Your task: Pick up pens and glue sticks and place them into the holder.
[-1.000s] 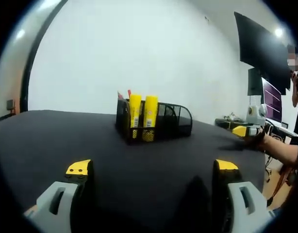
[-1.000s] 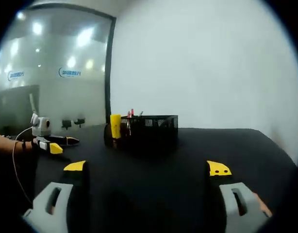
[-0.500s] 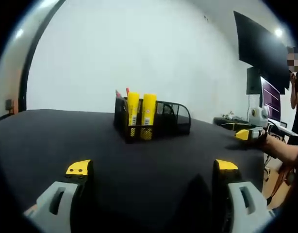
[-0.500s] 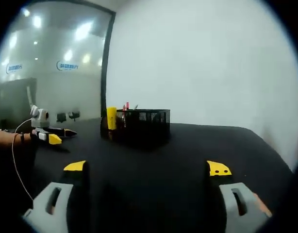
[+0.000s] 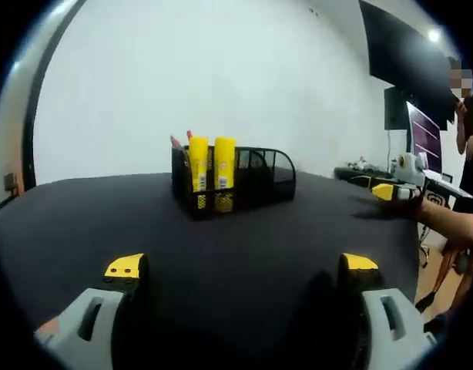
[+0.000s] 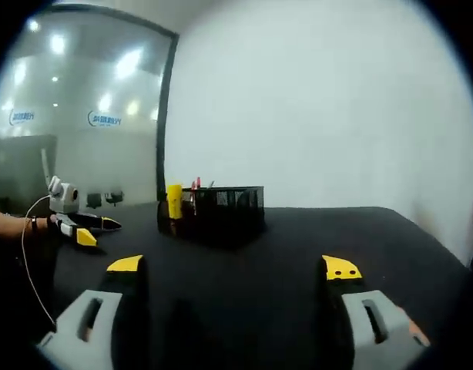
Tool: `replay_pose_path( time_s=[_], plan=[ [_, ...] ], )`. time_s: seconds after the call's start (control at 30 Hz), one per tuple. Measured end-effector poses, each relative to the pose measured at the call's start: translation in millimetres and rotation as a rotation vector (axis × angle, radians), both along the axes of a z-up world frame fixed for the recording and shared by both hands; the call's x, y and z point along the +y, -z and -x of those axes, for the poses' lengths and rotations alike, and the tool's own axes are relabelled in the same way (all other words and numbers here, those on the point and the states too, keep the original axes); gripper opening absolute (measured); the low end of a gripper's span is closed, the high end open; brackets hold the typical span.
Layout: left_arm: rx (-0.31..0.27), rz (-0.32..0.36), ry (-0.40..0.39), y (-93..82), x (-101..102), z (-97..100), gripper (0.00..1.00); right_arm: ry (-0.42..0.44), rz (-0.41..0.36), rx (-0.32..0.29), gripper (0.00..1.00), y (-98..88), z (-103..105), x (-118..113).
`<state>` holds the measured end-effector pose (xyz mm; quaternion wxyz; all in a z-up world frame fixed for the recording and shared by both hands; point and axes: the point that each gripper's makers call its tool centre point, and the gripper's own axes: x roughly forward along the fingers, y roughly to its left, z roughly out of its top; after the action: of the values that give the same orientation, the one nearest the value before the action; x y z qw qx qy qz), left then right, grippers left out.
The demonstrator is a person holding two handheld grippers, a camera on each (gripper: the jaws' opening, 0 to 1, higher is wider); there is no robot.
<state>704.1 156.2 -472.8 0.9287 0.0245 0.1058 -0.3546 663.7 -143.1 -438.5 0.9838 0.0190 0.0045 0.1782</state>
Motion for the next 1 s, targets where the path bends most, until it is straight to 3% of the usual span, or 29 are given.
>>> replay_pose_path(
  time_s=[0.23, 0.37, 0.43, 0.5, 0.6, 0.8, 1.0],
  plan=[
    [-0.014, -0.024, -0.004, -4.6, 13, -15.7, 0.96, -0.003, 0.025, -0.009, 0.83, -1.0, 0, 2],
    [-0.002, 0.022, 0.004, 0.2, 13, -20.1, 0.96, -0.007, 0.039, -0.007, 0.82, 0.1, 2, 5],
    [0.015, -0.017, 0.01, 9.6, 13, -19.0, 0.96, -0.006, 0.045, -0.009, 0.82, 0.0, 3, 6],
    [0.034, 0.006, 0.059, 9.2, 4, -12.9, 0.96, -0.01, 0.046, -0.011, 0.82, -0.5, 4, 7],
    [0.02, -0.001, 0.047, 10.2, 6, -12.3, 0.96, -0.015, 0.04, -0.014, 0.8, -1.6, 4, 8],
    [-0.004, 0.139, 0.006, -11.1, 15, -17.4, 0.96, -0.021, 0.026, -0.024, 0.79, -4.3, 7, 9],
    [0.016, 0.124, 0.02, -6.2, 13, -15.2, 0.96, -0.03, 0.037, -0.025, 0.79, -2.2, 5, 8]
  ],
)
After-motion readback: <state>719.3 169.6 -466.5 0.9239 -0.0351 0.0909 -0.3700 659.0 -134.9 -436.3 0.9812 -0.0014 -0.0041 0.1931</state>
